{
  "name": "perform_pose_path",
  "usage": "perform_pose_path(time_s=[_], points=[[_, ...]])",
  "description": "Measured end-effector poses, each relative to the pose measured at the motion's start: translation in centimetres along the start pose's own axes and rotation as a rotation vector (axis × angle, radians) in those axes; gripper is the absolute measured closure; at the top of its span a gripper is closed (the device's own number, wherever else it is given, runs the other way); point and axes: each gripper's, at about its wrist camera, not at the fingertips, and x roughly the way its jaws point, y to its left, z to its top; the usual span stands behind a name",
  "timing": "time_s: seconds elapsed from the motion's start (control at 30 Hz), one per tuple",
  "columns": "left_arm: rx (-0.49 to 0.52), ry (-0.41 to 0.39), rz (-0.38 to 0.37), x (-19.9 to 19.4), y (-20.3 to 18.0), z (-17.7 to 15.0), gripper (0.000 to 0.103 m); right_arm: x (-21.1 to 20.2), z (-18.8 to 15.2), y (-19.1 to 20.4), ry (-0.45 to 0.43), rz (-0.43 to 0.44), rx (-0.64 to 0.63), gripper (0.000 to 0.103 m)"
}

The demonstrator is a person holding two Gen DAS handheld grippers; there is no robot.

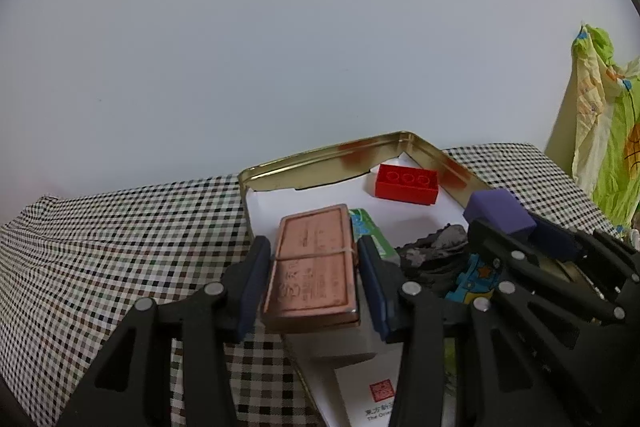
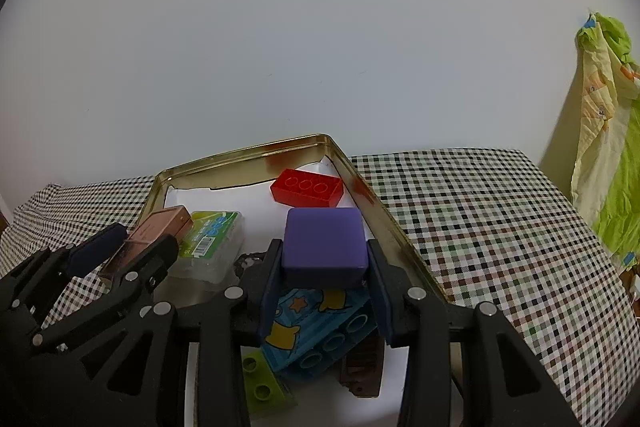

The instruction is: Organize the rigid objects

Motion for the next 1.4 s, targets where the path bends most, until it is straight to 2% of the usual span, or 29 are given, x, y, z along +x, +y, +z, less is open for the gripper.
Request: perform_pose_path(time_s=[0.23, 0.3, 0.37, 0.4, 0.47, 0.57, 0.63, 0.7, 0.83, 1.1, 1.4], points=[[0.008, -0.008, 0.002, 0.1, 0.2, 0.0, 0.059, -0.1, 0.0, 0.0, -0.005, 0.014, -0.001, 0.060], [-0.002, -0.007, -0.028, 0.2, 0.3, 0.0, 0.059, -0.7, 0.1, 0.0, -0.024, -0.005, -0.010, 0.059], [0.000, -0.004, -0.047, 0.2, 0.3, 0.1, 0.056, -1.4, 0.3, -0.1, -0.059, -0.041, -0.030, 0.051], [0.005, -0.005, -0.050, 0.2, 0.2, 0.1, 0.051, -1.9, 0.3, -0.2, -0.093, -0.069, -0.033, 0.047], [0.029, -0.015, -0.060, -0.1, -0.1, 0.1, 0.039, -3.1, 0.4, -0.8, -0.159, -0.085, -0.018, 0.033], [0.078, -0.032, -0.071, -0.4, -1.1, 0.0, 0.037, -4.4, 0.5, -1.5, -0.230, -0.106, 0.032, 0.029], [0.090, -0.034, -0.076, -0.5, -1.3, 0.1, 0.026, -4.8, 0.4, -1.9, -0.273, -0.146, 0.062, 0.023], [0.056, -0.038, -0.083, -0.7, -0.8, 0.3, 0.000, -5.0, 0.3, -2.3, -0.296, -0.163, 0.092, 0.019], [-0.006, -0.032, -0.118, -1.0, 0.1, 0.6, 0.001, -5.0, 0.2, -3.0, -0.288, -0.128, 0.153, 0.017], [0.043, -0.041, -0.093, -1.2, -0.5, 0.3, 0.001, -3.7, 0.2, -2.3, -0.240, -0.090, 0.165, 0.017], [0.060, -0.067, -0.053, -1.6, -0.6, 0.1, 0.001, -3.7, -0.1, -1.9, -0.243, -0.095, 0.147, 0.017]])
